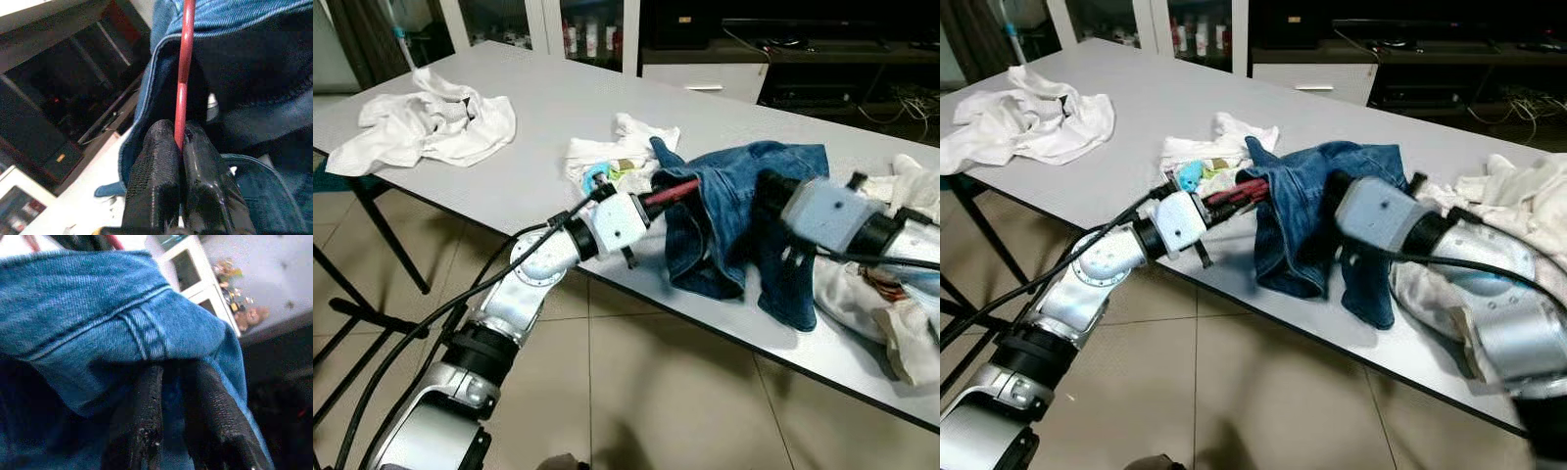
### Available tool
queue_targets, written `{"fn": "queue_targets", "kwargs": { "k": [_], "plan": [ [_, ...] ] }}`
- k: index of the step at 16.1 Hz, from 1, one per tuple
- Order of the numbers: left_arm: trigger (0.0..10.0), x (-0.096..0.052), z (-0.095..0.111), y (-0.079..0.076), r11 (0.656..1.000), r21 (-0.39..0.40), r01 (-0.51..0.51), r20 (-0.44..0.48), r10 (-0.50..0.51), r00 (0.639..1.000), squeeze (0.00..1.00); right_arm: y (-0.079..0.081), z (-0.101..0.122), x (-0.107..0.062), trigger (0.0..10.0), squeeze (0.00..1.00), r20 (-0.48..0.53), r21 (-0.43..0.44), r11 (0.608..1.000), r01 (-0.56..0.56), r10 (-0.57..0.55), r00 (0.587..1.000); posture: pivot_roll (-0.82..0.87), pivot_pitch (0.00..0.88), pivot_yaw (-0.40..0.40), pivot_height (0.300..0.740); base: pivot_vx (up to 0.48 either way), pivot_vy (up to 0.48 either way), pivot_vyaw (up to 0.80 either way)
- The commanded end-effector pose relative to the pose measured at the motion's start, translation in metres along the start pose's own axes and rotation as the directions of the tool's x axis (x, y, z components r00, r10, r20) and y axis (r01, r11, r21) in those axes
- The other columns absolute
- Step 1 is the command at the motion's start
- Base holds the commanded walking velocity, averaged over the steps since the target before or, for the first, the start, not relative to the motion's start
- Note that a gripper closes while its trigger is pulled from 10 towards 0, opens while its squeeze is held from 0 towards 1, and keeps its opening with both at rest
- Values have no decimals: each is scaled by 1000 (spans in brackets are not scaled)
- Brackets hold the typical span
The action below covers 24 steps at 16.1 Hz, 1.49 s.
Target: Hang hanger
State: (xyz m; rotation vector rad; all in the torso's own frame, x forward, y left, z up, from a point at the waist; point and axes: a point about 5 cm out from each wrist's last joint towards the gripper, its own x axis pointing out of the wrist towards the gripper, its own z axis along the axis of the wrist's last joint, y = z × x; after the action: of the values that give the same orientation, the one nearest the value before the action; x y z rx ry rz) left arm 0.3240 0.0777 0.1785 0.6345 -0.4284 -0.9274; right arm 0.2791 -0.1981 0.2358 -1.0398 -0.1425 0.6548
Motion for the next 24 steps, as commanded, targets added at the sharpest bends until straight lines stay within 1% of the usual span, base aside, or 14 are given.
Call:
{"fn": "queue_targets", "kwargs": {
  "k": [1, 3, 5, 7, 9, 10, 11, 13, 15, 17, 18, 19, 21, 24],
  "plan": [
    [10000, -2, 4, -2, 999, 26, 30, 20, -31, 999, 0, 3, -1, 1, 10000, 0, -19, -90, 994, -63, 62, 998, 1, 0, 9, 723, 0, 0, 0],
    [10000, -4, 2, -2, 999, 32, 33, 10, -33, 999, 0, 1, -2, -3, 10000, 0, -34, -136, 983, -127, 124, 992, 6, 0, 5, 723, 0, 0, 0],
    [10000, -4, 2, 0, 999, 32, 24, 9, -24, 1000, 0, 0, 5, -13, 10000, 0, -34, -136, 971, -198, 195, 980, 3, 0, 7, 723, 0, 0, 0],
    [10000, -3, 3, -2, 999, 29, 34, 15, -34, 999, 0, -9, 11, -18, 10000, 0, -42, -198, 960, -200, 196, 980, -6, 0, 12, 723, 0, 0, 0],
    [10000, -1, 3, -4, 998, 35, 48, 18, -49, 999, 0, -11, 9, -16, 10000, 0, -64, -241, 947, -215, 205, 977, -18, 0, 19, 723, 0, 0, 0],
    [10000, 1, 4, -4, 998, 42, 56, 22, -57, 998, 0, -8, 5, -13, 10000, 0, -94, -273, 932, -239, 221, 971, -13, 0, 19, 723, 0, 0, 0],
    [10000, 2, 5, -4, 997, 45, 58, 23, -59, 998, 0, -7, 4, -12, 10000, 0, -102, -284, 927, -245, 225, 969, -13, 0, 19, 723, 0, 0, 0],
    [10000, 2, 5, -3, 997, 48, 59, 23, -60, 998, 0, -11, 5, -9, 10000, 0, -112, -301, 923, -238, 213, 971, -5, 0, 21, 723, 0, 0, 0],
    [10000, -2, 4, -5, 995, 59, 78, 14, -79, 997, 0, -18, 1, -3, 10000, 0, -152, -386, 886, -257, 214, 965, 5, 0, 23, 723, 0, 0, 0],
    [10000, -1, 4, -4, 995, 62, 77, 15, -78, 997, 0, -26, 4, 2, 10000, 0, -150, -408, 876, -256, 212, 966, 8, 0, 19, 723, 0, 0, 0],
    [10000, 0, 5, -4, 995, 64, 76, 18, -77, 997, 0, -26, 4, 5, 10000, 0, -156, -413, 871, -266, 220, 963, 8, 0, 19, 723, 0, 0, 0],
    [10000, 1, 6, -3, 995, 66, 75, 23, -76, 997, 0, -22, 1, 9, 10000, 0, -167, -416, 859, -300, 252, 953, 9, 0, 18, 723, 0, 0, 0],
    [10000, 2, 7, -4, 995, 70, 74, 29, -76, 997, 0, -10, -1, 14, 10000, 0, -166, -390, 846, -365, 325, 931, 12, 0, 18, 723, 0, 0, 0],
    [10000, 2, 8, -3, 996, 73, 61, 28, -63, 998, 0, 9, -7, 21, 10000, 0, -168, -373, 823, -428, 394, 904, 15, 0, 18, 723, 0, 0, 0]
  ]
}}
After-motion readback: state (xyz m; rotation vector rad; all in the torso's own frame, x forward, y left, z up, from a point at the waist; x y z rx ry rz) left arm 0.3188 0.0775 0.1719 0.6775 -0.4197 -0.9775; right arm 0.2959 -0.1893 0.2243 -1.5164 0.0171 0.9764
